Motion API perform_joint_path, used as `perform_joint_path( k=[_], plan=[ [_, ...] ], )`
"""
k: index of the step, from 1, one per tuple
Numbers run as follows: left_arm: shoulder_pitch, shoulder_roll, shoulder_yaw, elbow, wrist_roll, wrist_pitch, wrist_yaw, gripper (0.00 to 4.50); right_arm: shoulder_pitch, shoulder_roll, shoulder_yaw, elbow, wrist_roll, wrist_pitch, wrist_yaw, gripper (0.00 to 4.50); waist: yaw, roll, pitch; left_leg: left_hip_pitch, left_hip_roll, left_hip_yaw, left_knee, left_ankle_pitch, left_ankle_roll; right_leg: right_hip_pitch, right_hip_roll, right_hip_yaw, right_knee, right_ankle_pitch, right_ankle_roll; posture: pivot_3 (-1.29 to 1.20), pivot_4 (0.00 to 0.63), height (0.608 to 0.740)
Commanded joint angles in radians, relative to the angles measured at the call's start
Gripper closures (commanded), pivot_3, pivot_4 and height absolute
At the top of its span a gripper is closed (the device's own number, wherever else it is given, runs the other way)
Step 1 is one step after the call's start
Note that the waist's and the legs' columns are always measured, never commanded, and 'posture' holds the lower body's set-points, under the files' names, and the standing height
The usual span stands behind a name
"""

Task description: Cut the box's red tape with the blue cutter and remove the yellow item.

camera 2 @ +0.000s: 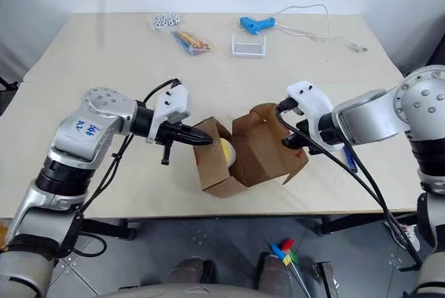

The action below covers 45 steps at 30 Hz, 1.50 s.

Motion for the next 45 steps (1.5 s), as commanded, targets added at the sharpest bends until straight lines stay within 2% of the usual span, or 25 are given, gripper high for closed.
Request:
perform_joint_path(
  k=[1, 6, 9, 20, 23, 26, 28, 31, 38, 39, 42, 45],
  plan=[
    [0.045, 0.031, -0.024, -0.029, -0.003, 0.060, 0.023, 4.50, 0.014, -0.056, -0.006, -0.008, 0.079, -0.037, -0.064, 4.48, 0.007, 0.000, 0.000, 0.000, 0.000, 0.000, 0.000, 0.000, 0.000, 0.000, 0.000, 0.000, 0.000, 0.000, 0.000, 0.00, 0.150, 0.740],
    [0.096, 0.038, -0.031, -0.061, -0.010, 0.079, 0.059, 4.50, 0.077, -0.085, 0.023, -0.026, 0.183, -0.122, -0.130, 4.48, 0.014, 0.000, 0.000, 0.000, 0.000, -0.001, 0.002, 0.000, 0.000, 0.002, 0.000, 0.000, -0.001, 0.000, 0.000, 0.00, 0.150, 0.740],
    [0.105, 0.006, -0.032, -0.052, -0.011, 0.080, 0.096, 4.50, 0.107, -0.091, 0.035, -0.039, 0.233, -0.169, -0.162, 4.48, 0.015, 0.000, 0.000, 0.000, 0.000, -0.001, 0.002, 0.000, 0.000, 0.003, 0.000, 0.000, -0.001, 0.000, 0.000, 0.00, 0.150, 0.740],
    [0.108, -0.066, -0.069, 0.026, -0.004, 0.045, 0.170, 4.50, 0.149, -0.036, 0.066, -0.045, 0.241, -0.232, -0.216, 4.48, 0.008, 0.000, 0.000, -0.001, 0.001, 0.001, 0.001, 0.000, 0.000, 0.000, 0.001, 0.000, -0.001, 0.000, 0.000, 0.00, 0.150, 0.740],
    [0.098, -0.080, -0.073, 0.053, -0.004, 0.032, 0.177, 4.50, 0.165, -0.007, 0.053, -0.056, 0.188, -0.243, -0.204, 4.48, 0.009, 0.000, 0.000, -0.001, 0.001, 0.001, 0.001, 0.000, 0.000, 0.000, 0.001, 0.001, -0.001, 0.000, 0.000, 0.00, 0.150, 0.740],
    [0.091, -0.089, -0.082, 0.096, 0.002, -0.002, 0.170, 4.50, 0.229, 0.034, 0.001, -0.131, -0.026, -0.290, -0.106, 4.48, 0.011, 0.000, 0.000, -0.001, 0.000, 0.001, 0.001, 0.000, 0.000, 0.000, 0.001, 0.000, -0.001, 0.000, 0.000, 0.00, 0.150, 0.740],
    [0.087, -0.089, -0.087, 0.118, 0.009, -0.024, 0.163, 4.50, 0.276, 0.063, -0.049, -0.130, -0.068, -0.322, -0.092, 4.48, 0.010, 0.000, 0.000, -0.001, 0.000, 0.001, 0.001, 0.000, 0.000, 0.000, 0.001, 0.001, -0.001, 0.000, 0.000, 0.00, 0.150, 0.740],
    [0.078, -0.088, -0.095, 0.147, 0.018, -0.054, 0.149, 4.50, 0.309, 0.079, -0.109, -0.142, -0.113, -0.314, -0.024, 3.85, 0.009, 0.000, 0.000, -0.001, 0.000, 0.002, 0.002, 0.000, 0.000, 0.000, 0.001, 0.001, 0.000, 0.000, 0.000, 0.00, 0.150, 0.740],
    [0.044, -0.087, -0.107, 0.211, 0.041, -0.115, 0.114, 4.50, 0.349, 0.112, -0.233, -0.195, -0.244, -0.335, 0.095, 1.45, 0.008, 0.000, 0.000, -0.001, 0.000, 0.001, 0.001, 0.000, 0.000, 0.000, 0.001, 0.001, 0.000, 0.000, 0.000, 0.00, 0.150, 0.740],
    [0.038, -0.089, -0.109, 0.223, 0.044, -0.125, 0.109, 4.50, 0.353, 0.118, -0.251, -0.201, -0.253, -0.338, 0.109, 1.01, 0.008, 0.000, 0.000, -0.001, 0.000, 0.001, 0.001, 0.000, 0.000, 0.000, 0.001, 0.001, 0.000, 0.000, 0.000, 0.00, 0.150, 0.740],
    [0.017, -0.093, -0.115, 0.263, 0.056, -0.156, 0.097, 4.50, 0.387, 0.106, -0.300, -0.237, -0.316, -0.352, 0.183, 0.10, 0.011, -0.001, 0.000, -0.001, 0.000, 0.001, 0.001, 0.000, 0.000, 0.000, 0.001, 0.001, 0.000, 0.000, 0.000, 0.00, 0.150, 0.740],
    [-0.001, -0.097, -0.119, 0.300, 0.067, -0.182, 0.086, 4.50, 0.466, 0.084, -0.337, -0.295, -0.415, -0.389, 0.287, 0.03, 0.011, -0.001, 0.000, -0.001, 0.000, 0.001, 0.001, 0.000, 0.000, 0.000, 0.001, 0.001, -0.001, 0.000, 0.000, 0.00, 0.150, 0.740]
  ],
)
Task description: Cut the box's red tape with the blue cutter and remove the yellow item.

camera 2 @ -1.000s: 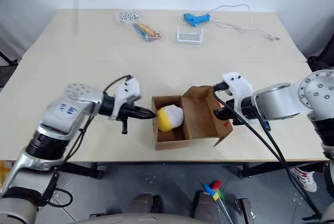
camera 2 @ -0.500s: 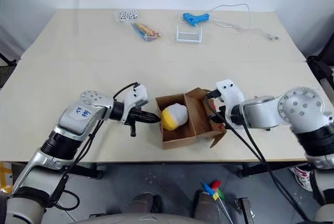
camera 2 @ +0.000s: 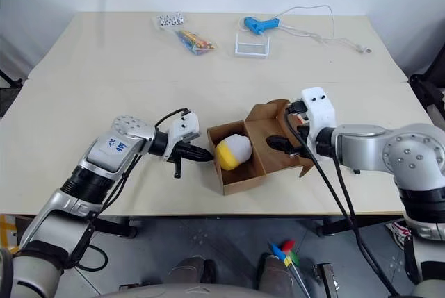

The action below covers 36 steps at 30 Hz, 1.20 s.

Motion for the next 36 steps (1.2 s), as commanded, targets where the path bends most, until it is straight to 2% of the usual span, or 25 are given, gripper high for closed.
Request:
perform_joint_path(
  k=[1, 8, 11, 13, 16, 18, 22, 23, 26, 30, 36],
  plan=[
    [-0.033, -0.006, 0.003, 0.021, 0.015, -0.041, -0.020, 4.50, 0.078, -0.042, -0.064, -0.090, -0.108, -0.053, 0.132, 0.03, 0.000, 0.000, 0.000, 0.000, 0.000, 0.000, 0.000, 0.000, 0.000, 0.000, 0.000, 0.000, 0.000, 0.000, 0.000, 0.00, 0.150, 0.740],
    [-0.056, -0.008, 0.005, 0.073, 0.033, -0.073, -0.035, 4.50, 0.243, -0.075, -0.135, -0.143, -0.392, -0.284, 0.399, 0.03, -0.002, 0.000, 0.000, 0.000, 0.000, 0.001, 0.000, 0.000, 0.000, 0.000, 0.000, 0.000, 0.000, 0.000, 0.000, 0.00, 0.150, 0.740],
    [-0.062, 0.007, 0.012, 0.100, 0.043, -0.085, -0.043, 4.50, 0.307, -0.045, -0.219, -0.119, -0.545, -0.515, 0.519, 0.03, -0.001, 0.000, 0.000, 0.000, 0.000, 0.001, 0.000, 0.000, 0.000, 0.000, 0.000, 0.001, 0.000, 0.000, 0.000, 0.00, 0.150, 0.740],
    [-0.069, 0.017, 0.017, 0.122, 0.051, -0.095, -0.048, 4.50, 0.330, -0.019, -0.264, -0.097, -0.585, -0.606, 0.593, 0.03, -0.002, 0.000, 0.000, 0.001, 0.000, 0.001, 0.000, 0.000, 0.000, 0.000, 0.000, 0.001, 0.000, 0.000, 0.000, 0.00, 0.150, 0.740],
    [-0.086, 0.032, 0.025, 0.155, 0.062, -0.109, -0.057, 4.50, 0.370, -0.050, -0.288, -0.092, -0.645, -0.673, 0.727, 0.03, 0.000, 0.000, 0.000, 0.001, 0.000, 0.001, 0.000, 0.000, 0.000, 0.000, 0.000, 0.000, 0.000, 0.000, 0.000, 0.00, 0.150, 0.740],
    [-0.100, 0.047, 0.030, 0.167, 0.064, -0.111, -0.070, 4.50, 0.406, -0.080, -0.329, -0.109, -0.631, -0.694, 0.852, 0.03, -0.001, 0.000, 0.000, 0.001, 0.000, 0.001, 0.000, 0.000, 0.000, 0.000, 0.000, 0.001, 0.000, 0.000, 0.000, 0.00, 0.150, 0.740],
    [-0.156, 0.085, 0.036, 0.158, 0.050, -0.035, -0.115, 4.50, 0.559, -0.171, -0.482, -0.182, -0.527, -0.679, 1.196, 0.03, 0.002, 0.000, 0.000, 0.001, 0.000, 0.000, 0.000, 0.000, 0.000, 0.000, 0.001, 0.000, 0.000, 0.000, 0.000, 0.00, 0.150, 0.740],
    [-0.166, 0.088, 0.038, 0.156, 0.046, -0.021, -0.121, 4.50, 0.583, -0.184, -0.499, -0.187, -0.527, -0.676, 1.239, 0.03, 0.001, 0.000, 0.000, 0.001, 0.000, 0.000, 0.000, 0.000, 0.000, 0.001, 0.001, 0.000, 0.000, 0.000, 0.000, 0.00, 0.150, 0.740],
    [-0.213, 0.092, 0.049, 0.140, 0.032, 0.029, -0.138, 3.94, 0.607, -0.193, -0.528, -0.174, -0.543, -0.696, 1.306, 0.00, 0.001, -0.002, 0.000, 0.002, 0.000, 0.000, 0.002, 0.000, 0.000, 0.002, 0.001, 0.000, 0.000, 0.000, 0.000, 0.00, 0.150, 0.740],
    [-0.335, 0.071, 0.054, 0.124, 0.032, 0.018, -0.164, 2.70, 0.615, -0.178, -0.571, -0.150, -0.539, -0.708, 1.379, 0.00, 0.004, -0.004, 0.002, 0.001, 0.000, 0.000, 0.003, 0.000, 0.001, 0.003, 0.001, 0.001, 0.000, 0.000, 0.000, 0.00, 0.150, 0.740],
    [-0.455, -0.001, -0.030, 0.156, 0.078, -0.095, -0.239, 0.88, 0.654, -0.110, -0.638, -0.144, -0.534, -0.742, 1.427, 0.00, 0.005, -0.004, 0.002, 0.002, -0.001, 0.000, 0.003, 0.000, 0.001, 0.003, 0.000, 0.001, 0.000, 0.000, 0.000, 0.00, 0.150, 0.740]
  ],
)
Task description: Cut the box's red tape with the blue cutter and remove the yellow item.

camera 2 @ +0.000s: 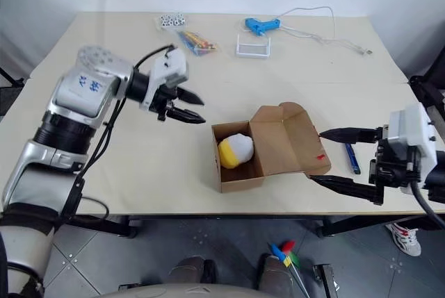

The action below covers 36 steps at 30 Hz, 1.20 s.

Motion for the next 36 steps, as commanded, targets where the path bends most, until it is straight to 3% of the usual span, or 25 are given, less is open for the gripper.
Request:
perform_joint_path(
  k=[1, 3, 8, 14, 18, 25, 36],
  plan=[
    [-0.049, -0.049, -0.045, 0.014, 0.030, -0.071, -0.033, 0.57, 0.033, 0.033, -0.071, -0.007, 0.012, -0.034, 0.032, 0.00, 0.000, 0.000, 0.000, 0.000, 0.000, 0.000, 0.000, 0.000, 0.000, 0.000, 0.000, 0.000, 0.000, 0.000, 0.000, 0.00, 0.150, 0.740],
    [-0.071, -0.097, -0.084, 0.049, 0.069, -0.112, -0.020, 0.03, 0.073, 0.064, -0.117, -0.031, 0.028, -0.031, 0.029, 0.00, 0.004, 0.000, 0.000, 0.000, 0.000, 0.000, 0.000, 0.000, 0.000, 0.000, 0.000, 0.000, 0.000, 0.000, 0.000, 0.00, 0.150, 0.740],
    [-0.081, -0.166, -0.155, 0.095, 0.134, -0.155, -0.033, 0.03, 0.177, 0.126, -0.202, -0.105, 0.034, -0.021, -0.005, 0.00, 0.004, 0.000, 0.000, 0.000, 0.000, 0.001, 0.000, 0.000, 0.000, 0.000, 0.000, 0.001, 0.000, 0.000, 0.000, 0.00, 0.150, 0.740],
    [-0.052, -0.227, -0.220, 0.067, 0.191, -0.152, -0.049, 0.03, 0.370, 0.276, -0.316, -0.262, 0.066, -0.034, -0.093, 0.00, 0.019, 0.000, 0.000, 0.000, 0.000, 0.001, 0.001, 0.000, 0.000, -0.001, 0.000, 0.001, 0.000, 0.000, 0.000, 0.00, 0.150, 0.740],
    [-0.026, -0.247, -0.244, 0.040, 0.214, -0.161, -0.046, 0.03, 0.438, 0.336, -0.324, -0.308, 0.062, -0.063, -0.134, 0.00, 0.019, 0.000, 0.000, 0.000, 0.000, 0.000, 0.002, 0.000, 0.000, 0.000, 0.000, 0.003, 0.000, 0.000, 0.000, 0.00, 0.150, 0.740],
    [0.021, -0.248, -0.290, 0.088, 0.308, -0.325, 0.011, 0.03, 0.469, 0.361, -0.312, -0.339, 0.059, -0.098, -0.191, 0.00, 0.018, 0.000, 0.000, 0.002, 0.000, -0.002, 0.002, 0.000, 0.001, 0.000, 0.000, 0.005, 0.000, 0.000, 0.000, 0.00, 0.150, 0.740],
    [-0.001, -0.285, -0.186, 0.128, 0.280, -0.361, 0.065, 3.31, 0.423, 0.302, -0.279, -0.285, 0.055, -0.105, -0.199, 0.00, 0.019, 0.000, 0.000, 0.002, 0.000, -0.002, 0.003, 0.000, 0.001, 0.000, 0.000, 0.005, 0.001, 0.000, 0.000, 0.00, 0.150, 0.740]
  ],
)
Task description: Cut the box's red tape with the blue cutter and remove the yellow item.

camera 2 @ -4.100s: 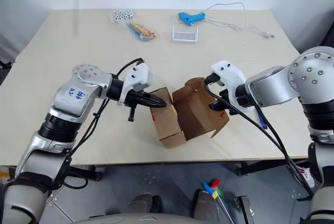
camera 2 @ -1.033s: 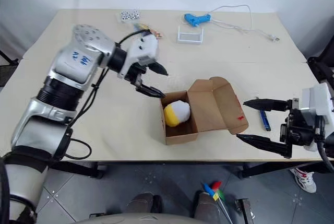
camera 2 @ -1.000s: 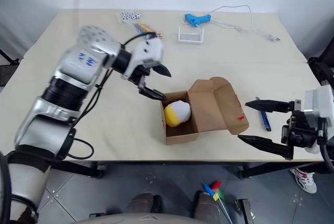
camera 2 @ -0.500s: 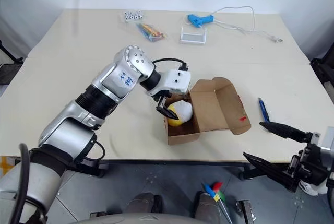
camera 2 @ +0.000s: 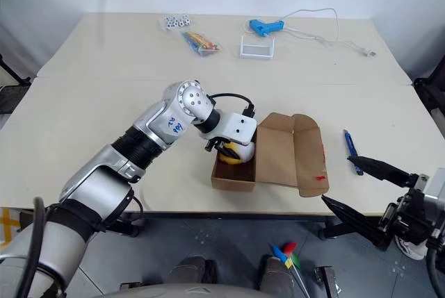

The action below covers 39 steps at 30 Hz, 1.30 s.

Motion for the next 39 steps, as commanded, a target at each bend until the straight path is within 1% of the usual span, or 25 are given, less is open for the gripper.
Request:
perform_joint_path(
  k=[1, 3, 5, 9, 14, 22, 23, 25, 26, 27, 28, 30, 32, 34, 35, 37, 39],
  plan=[
    [-0.042, -0.016, 0.072, -0.001, -0.034, 0.022, 0.016, 3.60, -0.024, -0.036, -0.007, 0.023, 0.013, -0.014, 0.008, 0.00, -0.001, 0.000, 0.000, 0.000, 0.000, 0.000, 0.000, 0.000, 0.000, 0.000, 0.000, 0.000, 0.000, 0.000, 0.000, 0.00, 0.150, 0.740],
    [-0.054, -0.023, 0.098, -0.001, -0.042, 0.045, 0.021, 4.06, -0.041, -0.055, -0.004, 0.040, 0.017, -0.009, 0.013, 0.00, 0.000, 0.000, 0.000, 0.000, 0.000, 0.000, 0.000, 0.000, 0.000, 0.000, 0.000, 0.000, 0.000, 0.000, 0.000, 0.00, 0.150, 0.740],
    [-0.063, -0.023, 0.131, -0.013, -0.058, 0.067, 0.028, 4.36, -0.060, -0.076, 0.001, 0.059, 0.021, -0.001, 0.020, 0.00, 0.000, 0.000, 0.000, 0.000, 0.000, 0.000, 0.000, 0.000, 0.000, 0.000, 0.000, 0.000, 0.000, 0.000, 0.000, 0.00, 0.150, 0.740],
    [-0.067, -0.019, 0.192, -0.061, -0.091, 0.140, 0.052, 4.38, -0.104, -0.120, 0.019, 0.107, 0.021, 0.008, 0.045, 0.00, -0.002, 0.000, 0.000, 0.000, 0.000, 0.000, 0.000, 0.000, 0.000, 0.000, 0.000, 0.000, 0.000, 0.000, 0.000, 0.00, 0.150, 0.740],
    [-0.066, -0.023, 0.302, -0.132, -0.127, 0.284, 0.169, 4.38, -0.202, -0.186, 0.058, 0.180, 0.024, 0.027, 0.063, 0.00, -0.001, 0.000, 0.000, 0.000, 0.000, 0.000, 0.001, 0.000, 0.000, 0.000, 0.000, 0.000, 0.001, 0.000, 0.000, 0.00, 0.150, 0.740],
    [-0.114, -0.041, 0.533, -0.205, -0.155, 0.562, 0.531, 4.38, -0.403, -0.270, 0.173, 0.329, 0.009, 0.033, 0.138, 0.00, -0.002, 0.000, 0.000, 0.000, 0.000, 0.000, 0.003, 0.000, 0.000, 0.001, 0.000, 0.000, 0.002, 0.000, 0.000, 0.00, 0.150, 0.740],
    [-0.121, -0.026, 0.561, -0.200, -0.138, 0.597, 0.597, 4.38, -0.441, -0.278, 0.196, 0.351, 0.010, 0.034, 0.148, 0.00, -0.002, 0.000, 0.000, 0.000, 0.000, 0.000, 0.003, 0.000, 0.000, 0.001, 0.000, 0.000, 0.002, 0.000, 0.000, 0.00, 0.150, 0.740],
    [-0.128, -0.012, 0.584, -0.198, -0.124, 0.641, 0.678, 4.38, -0.483, -0.285, 0.218, 0.382, 0.007, 0.036, 0.169, 0.00, -0.005, 0.000, 0.000, 0.000, 0.000, 0.000, 0.003, 0.000, 0.000, 0.001, 0.000, 0.000, 0.002, 0.000, 0.000, 0.00, 0.150, 0.740],
    [-0.132, 0.004, 0.603, -0.183, -0.101, 0.678, 0.748, 4.38, -0.517, -0.288, 0.240, 0.401, 0.004, 0.038, 0.176, 0.00, -0.005, 0.000, 0.000, 0.000, 0.000, 0.000, 0.003, 0.000, 0.000, 0.000, 0.000, 0.000, 0.002, 0.000, 0.000, 0.00, 0.150, 0.740],
    [-0.113, 0.039, 0.610, -0.198, -0.078, 0.729, 0.783, 4.38, -0.562, -0.285, 0.268, 0.421, 0.010, 0.037, 0.190, 0.00, -0.007, 0.000, 0.000, 0.000, 0.000, 0.000, 0.003, 0.000, 0.000, 0.001, 0.000, -0.001, 0.003, 0.000, 0.000, 0.00, 0.150, 0.740],
    [-0.073, 0.093, 0.601, -0.228, -0.031, 0.813, 0.819, 4.38, -0.619, -0.283, 0.316, 0.445, 0.005, 0.038, 0.202, 0.00, -0.009, 0.000, 0.000, 0.000, 0.000, 0.001, 0.003, 0.000, 0.000, 0.000, 0.000, -0.001, 0.004, 0.000, 0.000, 0.00, 0.150, 0.740],
    [0.006, 0.172, 0.571, -0.307, 0.023, 0.957, 0.858, 4.38, -0.712, -0.278, 0.392, 0.500, -0.017, 0.036, 0.234, 0.00, -0.033, 0.001, -0.001, 0.001, 0.000, 0.000, 0.002, 0.000, 0.000, 0.000, 0.000, 0.000, 0.004, 0.000, 0.000, 0.00, 0.150, 0.740],
    [0.071, 0.234, 0.539, -0.402, 0.038, 1.133, 0.870, 4.38, -0.787, -0.270, 0.453, 0.557, -0.047, 0.025, 0.269, 0.00, -0.042, 0.001, 0.000, 0.004, 0.000, 0.000, -0.002, 0.000, -0.001, 0.000, 0.000, 0.001, 0.007, 0.000, 0.000, 0.00, 0.150, 0.740],
    [0.130, 0.286, 0.503, -0.518, 0.018, 1.301, 0.863, 3.65, -0.845, -0.260, 0.498, 0.605, -0.073, 0.015, 0.303, 0.00, -0.040, -0.001, 0.001, 0.005, 0.001, 0.001, -0.002, 0.001, -0.001, -0.002, 0.000, 0.001, 0.011, 0.000, 0.000, 0.00, 0.150, 0.740],
    [0.165, 0.305, 0.499, -0.572, 0.006, 1.362, 0.861, 3.43, -0.870, -0.254, 0.518, 0.626, -0.084, 0.010, 0.319, 0.00, -0.034, -0.003, 0.002, 0.004, 0.001, 0.001, -0.002, 0.001, -0.001, -0.003, 0.000, 0.001, 0.012, 0.000, 0.000, 0.00, 0.150, 0.740],
    [0.242, 0.322, 0.520, -0.645, -0.007, 1.414, 0.854, 2.78, -0.912, -0.242, 0.553, 0.662, -0.104, 0.002, 0.345, 0.00, -0.023, -0.003, 0.002, -0.001, 0.000, 0.001, 0.001, 0.001, -0.002, -0.004, 0.000, 0.000, 0.012, 0.000, 0.000, 0.00, 0.150, 0.740],
    [0.321, 0.352, 0.523, -0.698, -0.019, 1.421, 0.843, 2.14, -0.947, -0.228, 0.581, 0.697, -0.124, -0.009, 0.369, 0.00, -0.020, -0.003, 0.002, -0.001, 0.000, -0.001, 0.002, 0.001, -0.002, -0.002, 0.000, 0.000, 0.012, 0.000, 0.000, 0.00, 0.150, 0.740]
  ],
)
